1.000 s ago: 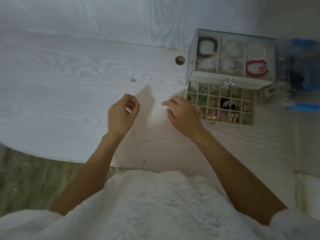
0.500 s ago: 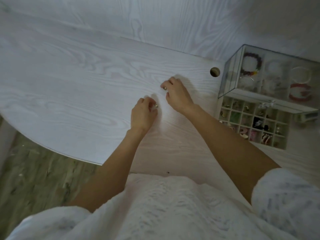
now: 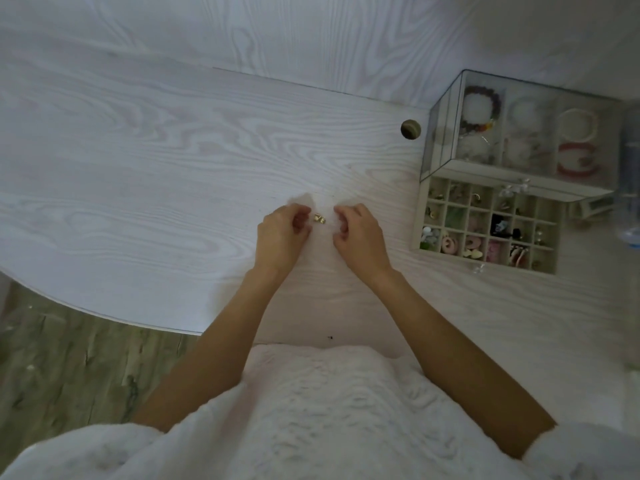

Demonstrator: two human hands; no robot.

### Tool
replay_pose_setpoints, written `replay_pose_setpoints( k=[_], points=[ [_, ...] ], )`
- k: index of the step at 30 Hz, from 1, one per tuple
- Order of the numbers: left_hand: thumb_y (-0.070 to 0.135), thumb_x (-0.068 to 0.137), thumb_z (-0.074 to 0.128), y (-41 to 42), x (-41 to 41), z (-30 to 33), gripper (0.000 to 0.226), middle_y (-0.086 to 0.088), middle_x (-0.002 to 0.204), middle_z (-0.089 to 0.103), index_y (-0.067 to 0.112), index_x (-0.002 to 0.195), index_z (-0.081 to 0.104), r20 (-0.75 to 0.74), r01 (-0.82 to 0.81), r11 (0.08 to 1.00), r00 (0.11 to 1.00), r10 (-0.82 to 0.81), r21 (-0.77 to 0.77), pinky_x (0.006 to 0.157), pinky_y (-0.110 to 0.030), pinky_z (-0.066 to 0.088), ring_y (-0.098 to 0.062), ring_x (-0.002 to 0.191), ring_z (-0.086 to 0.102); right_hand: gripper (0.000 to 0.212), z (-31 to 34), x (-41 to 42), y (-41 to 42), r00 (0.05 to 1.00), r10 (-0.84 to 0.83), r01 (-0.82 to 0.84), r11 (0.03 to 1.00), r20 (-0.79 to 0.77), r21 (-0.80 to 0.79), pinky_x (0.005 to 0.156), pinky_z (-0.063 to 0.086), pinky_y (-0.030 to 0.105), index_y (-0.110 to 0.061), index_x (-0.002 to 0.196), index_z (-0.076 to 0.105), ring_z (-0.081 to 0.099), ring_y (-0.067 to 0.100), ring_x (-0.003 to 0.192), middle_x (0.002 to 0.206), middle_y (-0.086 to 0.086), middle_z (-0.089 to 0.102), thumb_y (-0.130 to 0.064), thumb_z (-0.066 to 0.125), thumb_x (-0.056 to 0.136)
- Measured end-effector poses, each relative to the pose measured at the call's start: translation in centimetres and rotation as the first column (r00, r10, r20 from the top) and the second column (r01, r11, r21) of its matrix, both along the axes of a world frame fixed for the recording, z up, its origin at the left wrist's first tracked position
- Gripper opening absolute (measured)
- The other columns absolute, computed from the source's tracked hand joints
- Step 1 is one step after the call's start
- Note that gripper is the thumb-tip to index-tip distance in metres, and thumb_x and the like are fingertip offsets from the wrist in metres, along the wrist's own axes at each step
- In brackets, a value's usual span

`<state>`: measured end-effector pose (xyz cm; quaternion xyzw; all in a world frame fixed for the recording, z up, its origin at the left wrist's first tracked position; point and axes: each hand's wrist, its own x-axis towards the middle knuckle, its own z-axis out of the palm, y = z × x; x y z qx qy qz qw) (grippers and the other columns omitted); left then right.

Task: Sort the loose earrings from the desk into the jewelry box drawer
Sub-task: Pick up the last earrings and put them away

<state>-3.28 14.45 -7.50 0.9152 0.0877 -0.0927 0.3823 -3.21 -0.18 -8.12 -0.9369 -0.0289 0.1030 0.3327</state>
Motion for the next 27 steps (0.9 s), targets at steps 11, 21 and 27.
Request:
replay_pose_setpoints(
  k=[11, 21, 27],
  points=[
    [0.012, 0.083, 0.065, -0.8, 0.4, 0.3, 0.015, -0.001, 0.091, 0.074, 0.016, 0.095, 0.073, -0.045, 0.055, 0.998, 0.997, -0.057, -0.044, 0.082, -0.026, 0.051, -0.013, 0.085, 0.067, 0.01, -0.1, 0.6, 1.7, 0.993, -0.112, 0.113, 0.993, -0.044, 0.033, 0.073, 0.053, 0.037, -0.009, 0.092, 0.067, 0.062, 0.019, 0.08, 0.09, 0.006, 0.068, -0.012, 0.063, 0.084],
    [0.013, 0.08, 0.07, -4.6, -0.4, 2.9, 0.012, -0.001, 0.082, 0.073, 0.018, 0.091, 0.073, -0.187, 0.038, 0.921, 0.975, -0.119, -0.389, 0.077, -0.03, 0.057, -0.012, 0.076, 0.069, 0.01, 2.5, -2.6, -3.8, 0.96, -0.272, 0.279, 0.912, -0.064, 0.301, 0.068, 0.056, 0.031, -0.011, 0.089, 0.064, 0.065, 0.011, 0.075, 0.081, 0.0, 0.068, -0.015, 0.069, 0.082],
    [0.018, 0.083, 0.068, -15.1, -0.5, 5.4, 0.011, 0.007, 0.088, 0.069, 0.019, 0.093, 0.071, 0.01, 0.346, 0.828, 0.924, -0.381, -0.442, 0.072, -0.012, 0.049, -0.002, 0.08, 0.063, 0.013, 6.3, -6.0, -13.6, 0.836, -0.549, 0.494, 0.754, 0.002, 0.434, 0.069, 0.054, 0.019, -0.013, 0.09, 0.059, 0.066, 0.005, 0.075, 0.082, -0.001, 0.066, -0.011, 0.07, 0.082]
  ],
)
